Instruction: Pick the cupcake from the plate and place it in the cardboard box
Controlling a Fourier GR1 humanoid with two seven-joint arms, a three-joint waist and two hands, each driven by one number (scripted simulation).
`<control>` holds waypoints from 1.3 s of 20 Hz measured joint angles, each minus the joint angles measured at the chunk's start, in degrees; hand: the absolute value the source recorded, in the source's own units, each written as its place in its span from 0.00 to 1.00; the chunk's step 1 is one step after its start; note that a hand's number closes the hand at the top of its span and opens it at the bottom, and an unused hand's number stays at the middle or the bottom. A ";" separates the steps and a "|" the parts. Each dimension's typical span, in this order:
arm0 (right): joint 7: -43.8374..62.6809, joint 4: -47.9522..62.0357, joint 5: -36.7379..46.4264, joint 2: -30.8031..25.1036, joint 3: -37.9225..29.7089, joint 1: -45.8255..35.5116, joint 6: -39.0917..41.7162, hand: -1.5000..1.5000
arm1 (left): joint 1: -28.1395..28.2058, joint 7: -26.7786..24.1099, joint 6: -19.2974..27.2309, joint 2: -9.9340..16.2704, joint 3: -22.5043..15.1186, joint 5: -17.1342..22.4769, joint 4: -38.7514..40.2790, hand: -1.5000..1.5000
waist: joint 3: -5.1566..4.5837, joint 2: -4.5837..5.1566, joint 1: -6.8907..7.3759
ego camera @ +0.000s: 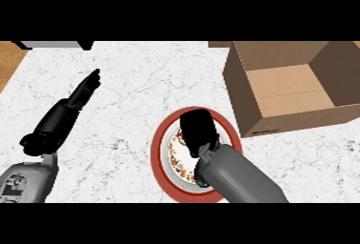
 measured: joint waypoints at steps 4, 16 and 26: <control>-2.27 1.49 3.16 0.81 1.19 -0.92 -3.58 1.00 | 1.05 0.38 -0.34 -0.53 -0.10 -0.81 -1.18 0.50 | 0.00 -0.03 0.08; -42.42 -20.29 -2.84 -10.91 17.88 7.57 -6.19 1.00 | 0.91 0.48 -0.12 -0.83 0.86 -0.85 -0.50 0.50 | 0.18 -0.80 -1.38; -64.18 -49.76 -14.89 -38.75 6.23 18.34 -14.13 1.00 | 1.79 -0.37 0.05 -0.68 2.01 -0.89 -0.17 0.50 | 0.08 -0.41 -2.41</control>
